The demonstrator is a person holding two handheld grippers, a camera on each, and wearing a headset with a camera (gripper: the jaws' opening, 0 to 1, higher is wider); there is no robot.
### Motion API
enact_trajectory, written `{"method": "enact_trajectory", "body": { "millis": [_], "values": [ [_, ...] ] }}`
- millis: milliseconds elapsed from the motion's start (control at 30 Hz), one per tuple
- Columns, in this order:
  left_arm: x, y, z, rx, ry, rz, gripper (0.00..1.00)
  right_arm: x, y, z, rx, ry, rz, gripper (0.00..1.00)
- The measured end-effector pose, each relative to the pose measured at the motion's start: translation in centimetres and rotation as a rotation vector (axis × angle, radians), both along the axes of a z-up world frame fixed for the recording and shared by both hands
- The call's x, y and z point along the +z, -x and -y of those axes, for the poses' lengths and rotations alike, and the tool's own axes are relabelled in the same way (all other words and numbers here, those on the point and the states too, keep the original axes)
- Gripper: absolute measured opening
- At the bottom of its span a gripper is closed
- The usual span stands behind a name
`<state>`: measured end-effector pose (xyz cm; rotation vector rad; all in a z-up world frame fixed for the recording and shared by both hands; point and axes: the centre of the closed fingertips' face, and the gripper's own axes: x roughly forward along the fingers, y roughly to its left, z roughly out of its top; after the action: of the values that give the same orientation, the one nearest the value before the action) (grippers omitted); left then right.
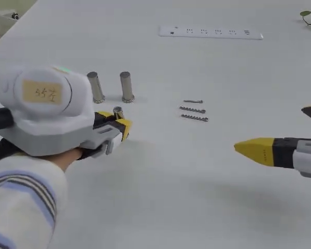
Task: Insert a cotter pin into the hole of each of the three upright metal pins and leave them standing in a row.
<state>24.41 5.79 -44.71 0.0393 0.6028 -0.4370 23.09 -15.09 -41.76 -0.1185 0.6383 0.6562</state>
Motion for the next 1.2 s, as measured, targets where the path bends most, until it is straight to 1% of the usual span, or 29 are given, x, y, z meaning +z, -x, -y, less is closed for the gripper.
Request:
{"method": "enact_trajectory", "body": {
  "millis": [67,133,267,400,500,800,867,1067,1100,1200],
  "values": [
    [-0.1,0.1,0.0,0.002,-0.003,-0.003,0.05,0.0,0.0,0.0,0.002,0.001,0.0,0.93],
    [-0.2,0.2,0.2,-0.002,-0.022,0.004,0.05,0.0,0.1,-0.1,0.003,0.001,-0.002,0.93],
    [-0.6,0.4,0.5,-0.002,-0.031,0.002,0.05,-0.1,0.1,-0.1,0.004,0.001,-0.004,0.93],
    [-0.6,0.3,0.7,0.003,-0.043,0.017,0.05,-0.1,0.1,-0.1,0.003,0.001,-0.005,0.93],
    [-0.7,0.2,0.8,0.005,-0.051,0.02,0.05,-0.1,0.1,0.0,0.002,0.002,-0.006,0.93],
    [-1.7,0.3,0.8,0.006,-0.068,0.006,0.05,-0.2,0.1,-0.2,0.004,0.001,-0.009,0.93],
    [-2.1,0.5,1.0,-0.007,-0.078,-0.006,0.05,-0.3,0.1,-0.3,0.006,0.003,-0.01,0.93],
    [-2.3,0.7,1.1,-0.014,-0.096,-0.003,0.05,-0.2,0.0,-0.3,0.002,-0.003,-0.009,0.93],
    [-2.3,0.7,1.2,-0.012,-0.091,-0.001,0.05,-0.2,0.0,-0.3,0.002,-0.002,-0.009,0.93],
    [-2.1,1.0,1.1,-0.008,-0.086,-0.001,0.05,-0.3,-0.1,-0.3,0.001,-0.005,-0.009,0.93]
  ]
}}
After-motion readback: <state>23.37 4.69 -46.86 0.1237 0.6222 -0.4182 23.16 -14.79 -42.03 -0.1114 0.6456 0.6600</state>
